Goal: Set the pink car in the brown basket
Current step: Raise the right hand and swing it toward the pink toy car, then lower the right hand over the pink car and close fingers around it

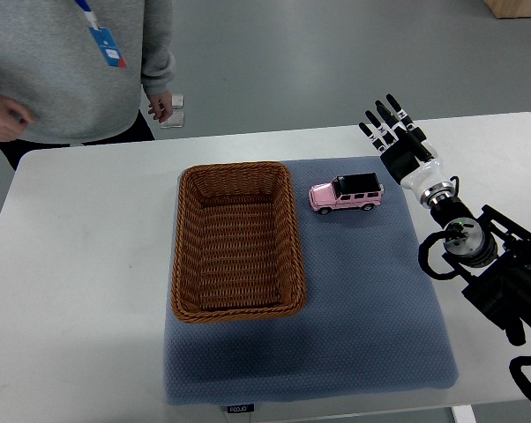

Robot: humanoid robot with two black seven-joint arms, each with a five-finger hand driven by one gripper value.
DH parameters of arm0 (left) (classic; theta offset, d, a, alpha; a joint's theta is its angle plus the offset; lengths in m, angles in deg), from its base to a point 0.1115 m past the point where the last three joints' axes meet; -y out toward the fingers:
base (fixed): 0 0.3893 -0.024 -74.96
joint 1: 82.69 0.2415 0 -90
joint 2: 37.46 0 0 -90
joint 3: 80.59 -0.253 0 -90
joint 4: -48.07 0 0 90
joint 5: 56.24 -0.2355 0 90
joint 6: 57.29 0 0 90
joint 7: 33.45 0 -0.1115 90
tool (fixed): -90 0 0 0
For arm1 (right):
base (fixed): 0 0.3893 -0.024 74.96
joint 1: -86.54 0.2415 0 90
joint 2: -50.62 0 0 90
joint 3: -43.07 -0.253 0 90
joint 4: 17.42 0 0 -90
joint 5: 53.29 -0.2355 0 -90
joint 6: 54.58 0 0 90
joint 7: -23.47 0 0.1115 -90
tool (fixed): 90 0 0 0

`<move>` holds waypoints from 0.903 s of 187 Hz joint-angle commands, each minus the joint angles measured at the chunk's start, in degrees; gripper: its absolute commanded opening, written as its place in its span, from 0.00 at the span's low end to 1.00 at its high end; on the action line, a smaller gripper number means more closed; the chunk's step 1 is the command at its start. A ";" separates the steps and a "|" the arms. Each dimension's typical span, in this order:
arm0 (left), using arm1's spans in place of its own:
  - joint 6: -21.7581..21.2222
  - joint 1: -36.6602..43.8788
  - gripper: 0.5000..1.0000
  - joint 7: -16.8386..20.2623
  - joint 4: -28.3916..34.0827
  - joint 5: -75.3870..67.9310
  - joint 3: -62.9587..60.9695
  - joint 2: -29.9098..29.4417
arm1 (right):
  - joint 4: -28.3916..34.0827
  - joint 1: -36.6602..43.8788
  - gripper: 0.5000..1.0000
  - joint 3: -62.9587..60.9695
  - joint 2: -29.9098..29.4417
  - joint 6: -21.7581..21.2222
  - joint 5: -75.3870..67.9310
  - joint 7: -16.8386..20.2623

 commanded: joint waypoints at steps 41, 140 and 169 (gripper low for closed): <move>0.00 0.00 1.00 0.09 0.00 0.09 0.00 0.00 | 0.00 0.38 0.82 0.09 0.53 0.09 3.07 0.12; 0.09 0.00 1.00 0.09 -0.18 0.00 -0.09 0.00 | 7.47 21.13 0.82 26.81 18.20 -3.60 61.53 0.20; 0.09 0.00 1.00 0.09 -0.18 0.00 -0.09 0.00 | 11.78 25.96 0.82 37.71 20.22 -2.90 70.58 1.43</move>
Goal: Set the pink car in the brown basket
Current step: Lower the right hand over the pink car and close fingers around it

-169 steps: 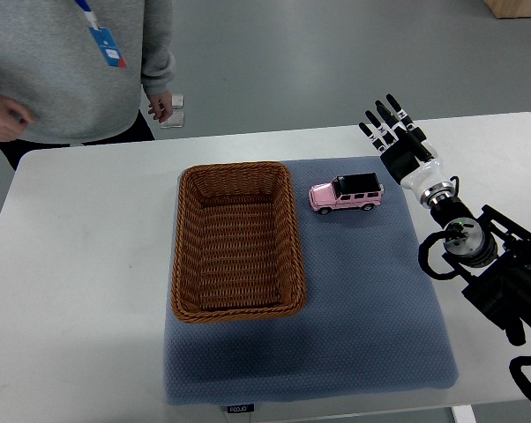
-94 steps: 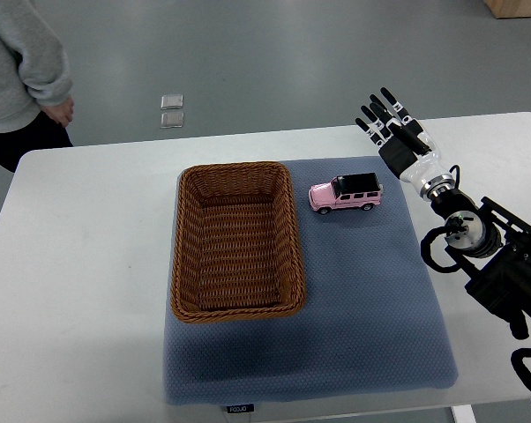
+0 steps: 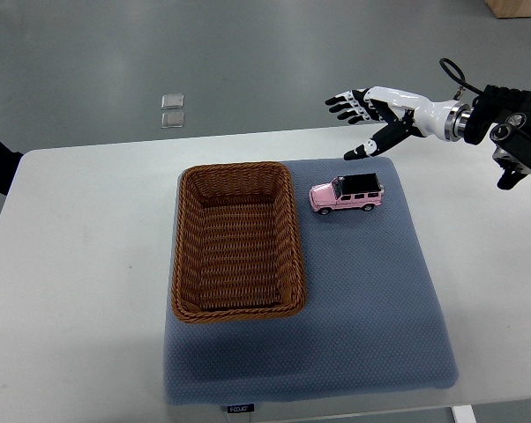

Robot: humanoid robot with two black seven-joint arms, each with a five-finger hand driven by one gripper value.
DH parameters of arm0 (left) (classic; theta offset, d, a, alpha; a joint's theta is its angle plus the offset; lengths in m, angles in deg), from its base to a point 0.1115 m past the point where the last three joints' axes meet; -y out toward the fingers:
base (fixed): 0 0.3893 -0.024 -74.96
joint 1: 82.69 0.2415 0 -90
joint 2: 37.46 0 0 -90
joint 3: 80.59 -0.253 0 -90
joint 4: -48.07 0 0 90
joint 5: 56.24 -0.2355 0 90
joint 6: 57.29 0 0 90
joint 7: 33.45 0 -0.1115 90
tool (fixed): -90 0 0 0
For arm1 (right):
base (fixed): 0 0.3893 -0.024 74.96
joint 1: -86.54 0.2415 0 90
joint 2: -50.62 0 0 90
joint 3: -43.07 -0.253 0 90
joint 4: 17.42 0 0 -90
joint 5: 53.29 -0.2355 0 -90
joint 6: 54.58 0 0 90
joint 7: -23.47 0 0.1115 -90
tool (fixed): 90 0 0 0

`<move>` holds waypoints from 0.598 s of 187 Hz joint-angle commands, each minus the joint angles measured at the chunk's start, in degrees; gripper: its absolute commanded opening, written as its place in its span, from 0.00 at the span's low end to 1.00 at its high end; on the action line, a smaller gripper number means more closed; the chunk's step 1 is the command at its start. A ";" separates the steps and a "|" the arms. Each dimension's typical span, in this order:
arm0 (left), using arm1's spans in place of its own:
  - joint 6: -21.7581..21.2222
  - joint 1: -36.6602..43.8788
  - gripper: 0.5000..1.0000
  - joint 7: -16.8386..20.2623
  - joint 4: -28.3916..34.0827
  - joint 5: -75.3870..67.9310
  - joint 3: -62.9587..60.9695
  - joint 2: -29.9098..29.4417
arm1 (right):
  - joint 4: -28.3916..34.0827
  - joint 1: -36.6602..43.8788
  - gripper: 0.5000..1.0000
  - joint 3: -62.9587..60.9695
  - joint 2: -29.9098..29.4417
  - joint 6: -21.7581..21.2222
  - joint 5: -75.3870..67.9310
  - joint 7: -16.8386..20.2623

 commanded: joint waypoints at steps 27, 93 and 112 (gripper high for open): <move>-0.01 0.00 1.00 -0.01 0.09 0.00 0.01 0.00 | 2.22 3.38 0.82 9.80 -0.38 1.79 6.21 1.87; -0.01 0.00 1.00 -0.01 0.09 0.09 0.01 0.00 | -0.94 2.68 0.81 16.66 -3.72 10.22 7.79 1.95; -0.01 0.00 1.00 -0.01 0.18 0.09 0.01 0.00 | -3.14 2.68 0.80 17.89 -4.78 11.98 7.79 1.95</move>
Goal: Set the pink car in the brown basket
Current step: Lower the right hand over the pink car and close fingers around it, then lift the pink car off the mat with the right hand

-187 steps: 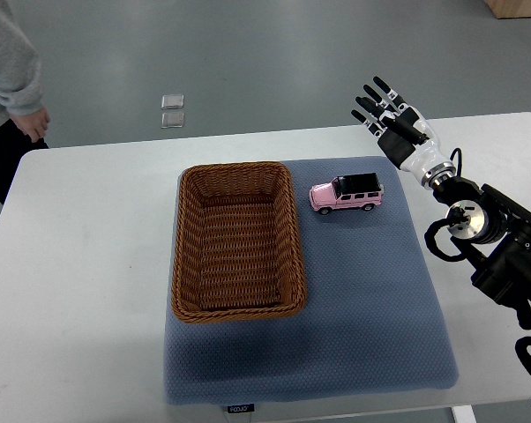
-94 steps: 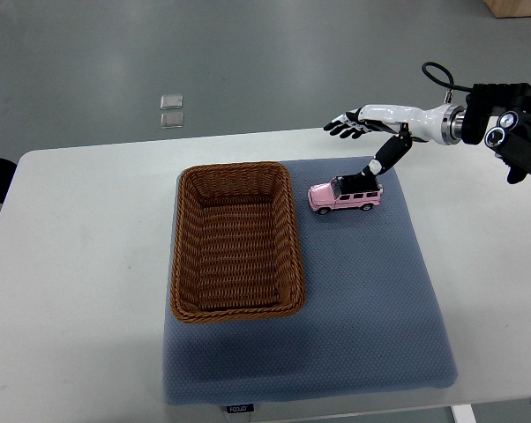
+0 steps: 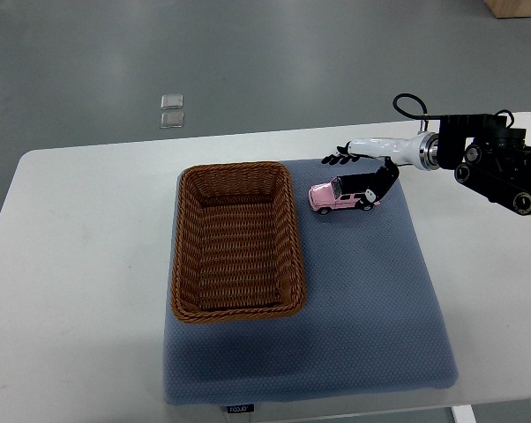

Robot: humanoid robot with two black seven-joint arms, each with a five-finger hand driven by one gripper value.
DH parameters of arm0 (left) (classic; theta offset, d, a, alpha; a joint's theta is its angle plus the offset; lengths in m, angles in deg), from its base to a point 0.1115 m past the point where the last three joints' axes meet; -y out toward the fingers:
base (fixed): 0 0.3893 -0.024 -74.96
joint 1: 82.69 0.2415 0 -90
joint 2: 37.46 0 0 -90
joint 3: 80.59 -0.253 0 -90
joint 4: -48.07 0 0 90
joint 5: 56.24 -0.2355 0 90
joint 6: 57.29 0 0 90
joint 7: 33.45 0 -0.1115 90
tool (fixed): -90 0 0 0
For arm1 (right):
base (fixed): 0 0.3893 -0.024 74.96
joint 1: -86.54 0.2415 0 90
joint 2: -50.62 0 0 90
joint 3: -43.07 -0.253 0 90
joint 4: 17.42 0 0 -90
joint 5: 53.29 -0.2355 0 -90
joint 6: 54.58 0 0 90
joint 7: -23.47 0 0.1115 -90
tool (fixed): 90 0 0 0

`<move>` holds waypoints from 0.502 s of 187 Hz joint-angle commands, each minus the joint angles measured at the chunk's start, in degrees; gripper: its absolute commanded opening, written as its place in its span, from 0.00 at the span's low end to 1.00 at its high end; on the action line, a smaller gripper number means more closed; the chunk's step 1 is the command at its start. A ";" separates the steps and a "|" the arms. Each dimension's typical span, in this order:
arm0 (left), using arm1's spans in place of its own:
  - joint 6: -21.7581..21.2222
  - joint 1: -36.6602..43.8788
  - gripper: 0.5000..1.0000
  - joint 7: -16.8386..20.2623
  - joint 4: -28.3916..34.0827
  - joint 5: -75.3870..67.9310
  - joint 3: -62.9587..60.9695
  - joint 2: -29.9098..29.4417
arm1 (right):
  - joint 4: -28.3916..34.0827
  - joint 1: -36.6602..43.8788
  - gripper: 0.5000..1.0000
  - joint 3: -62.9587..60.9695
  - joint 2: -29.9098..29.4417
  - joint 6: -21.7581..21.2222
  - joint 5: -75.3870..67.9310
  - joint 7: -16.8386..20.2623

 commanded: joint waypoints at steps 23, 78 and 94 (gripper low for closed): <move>-0.01 0.00 1.00 -0.01 0.07 -0.01 0.07 0.00 | -4.72 -0.02 0.79 4.05 -2.98 3.66 0.00 0.00; -0.01 0.00 1.00 -0.01 0.07 -0.01 0.07 0.00 | -5.25 -0.99 0.60 5.99 -3.51 5.06 0.00 -0.08; -0.01 0.00 1.00 -0.01 0.07 -0.01 0.07 0.00 | -5.25 -1.34 0.43 5.99 -4.04 5.06 0.00 -0.08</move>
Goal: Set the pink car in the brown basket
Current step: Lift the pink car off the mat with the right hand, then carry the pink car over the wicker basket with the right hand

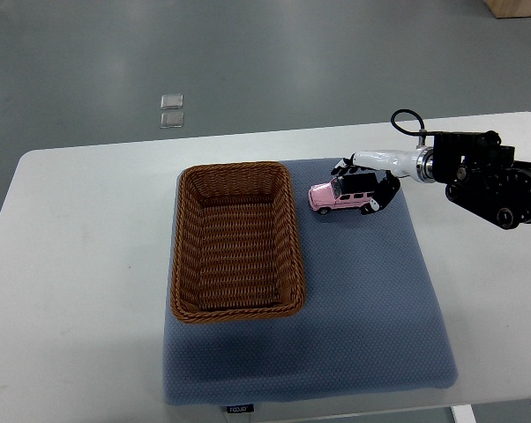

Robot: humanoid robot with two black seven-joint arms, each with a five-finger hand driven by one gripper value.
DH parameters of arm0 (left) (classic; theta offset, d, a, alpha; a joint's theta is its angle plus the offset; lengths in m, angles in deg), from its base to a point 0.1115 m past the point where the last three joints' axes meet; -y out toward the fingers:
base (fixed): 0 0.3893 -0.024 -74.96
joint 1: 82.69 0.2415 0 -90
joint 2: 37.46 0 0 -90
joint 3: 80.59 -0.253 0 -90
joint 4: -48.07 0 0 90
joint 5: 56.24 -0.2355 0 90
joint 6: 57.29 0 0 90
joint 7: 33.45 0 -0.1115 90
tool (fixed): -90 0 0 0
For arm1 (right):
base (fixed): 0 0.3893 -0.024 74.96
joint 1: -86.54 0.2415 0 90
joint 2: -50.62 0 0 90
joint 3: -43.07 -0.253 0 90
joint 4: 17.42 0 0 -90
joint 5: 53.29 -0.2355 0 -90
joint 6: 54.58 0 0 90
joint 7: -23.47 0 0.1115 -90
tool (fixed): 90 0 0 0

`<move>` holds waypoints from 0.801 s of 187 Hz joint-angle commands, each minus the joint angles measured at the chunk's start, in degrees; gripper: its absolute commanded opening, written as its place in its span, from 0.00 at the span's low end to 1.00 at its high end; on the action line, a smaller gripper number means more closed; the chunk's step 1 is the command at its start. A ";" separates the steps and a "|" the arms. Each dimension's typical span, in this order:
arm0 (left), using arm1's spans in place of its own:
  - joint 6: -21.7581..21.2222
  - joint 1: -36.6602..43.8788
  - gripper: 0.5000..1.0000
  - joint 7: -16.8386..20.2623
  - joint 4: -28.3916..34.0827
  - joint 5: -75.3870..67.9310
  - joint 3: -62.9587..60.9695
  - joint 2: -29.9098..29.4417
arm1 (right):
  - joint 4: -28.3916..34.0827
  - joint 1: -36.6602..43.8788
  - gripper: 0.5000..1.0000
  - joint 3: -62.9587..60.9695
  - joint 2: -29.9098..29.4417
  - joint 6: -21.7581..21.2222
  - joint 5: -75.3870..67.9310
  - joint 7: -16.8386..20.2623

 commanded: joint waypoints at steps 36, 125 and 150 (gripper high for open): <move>-0.08 0.00 1.00 0.00 0.00 -0.01 0.00 0.00 | 0.01 -0.64 0.12 0.02 -1.03 0.13 0.00 -0.11; -0.08 0.09 1.00 0.00 0.00 -0.01 0.00 0.00 | 15.74 12.01 0.00 -3.05 12.50 -11.90 -6.24 0.50; -0.08 0.00 1.00 0.00 0.00 -0.01 0.00 0.00 | 19.52 14.91 0.00 -3.14 13.39 -12.96 -7.21 2.44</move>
